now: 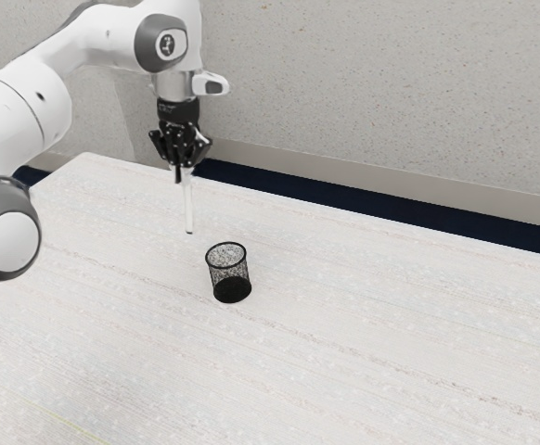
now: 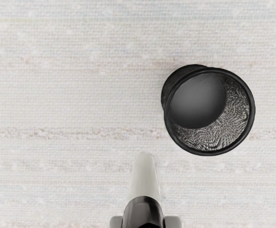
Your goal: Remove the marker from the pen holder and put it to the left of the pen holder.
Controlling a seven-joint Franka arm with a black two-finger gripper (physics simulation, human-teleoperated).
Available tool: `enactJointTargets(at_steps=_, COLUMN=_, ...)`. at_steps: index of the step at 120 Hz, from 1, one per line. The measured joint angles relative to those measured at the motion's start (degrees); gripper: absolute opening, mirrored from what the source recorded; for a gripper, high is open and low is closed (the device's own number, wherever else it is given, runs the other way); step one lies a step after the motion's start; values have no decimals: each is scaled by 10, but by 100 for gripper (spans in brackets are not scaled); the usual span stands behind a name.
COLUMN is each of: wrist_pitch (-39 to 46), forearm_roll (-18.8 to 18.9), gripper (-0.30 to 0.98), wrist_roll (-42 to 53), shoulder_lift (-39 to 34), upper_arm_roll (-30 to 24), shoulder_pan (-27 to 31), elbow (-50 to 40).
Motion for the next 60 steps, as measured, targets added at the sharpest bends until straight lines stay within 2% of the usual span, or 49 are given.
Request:
enactJointTargets(at_steps=25, wrist_pitch=-45, forearm_roll=59, gripper=-10, wrist_roll=5, shoulder_lift=26, upper_arm_roll=5, shoulder_pan=33, elbow=-4)
enactJointTargets(at_steps=60, wrist_pitch=-73, forearm_roll=83, gripper=-10, wrist_roll=9, shoulder_lift=121, upper_arm_roll=6, shoulder_pan=55, elbow=-3)
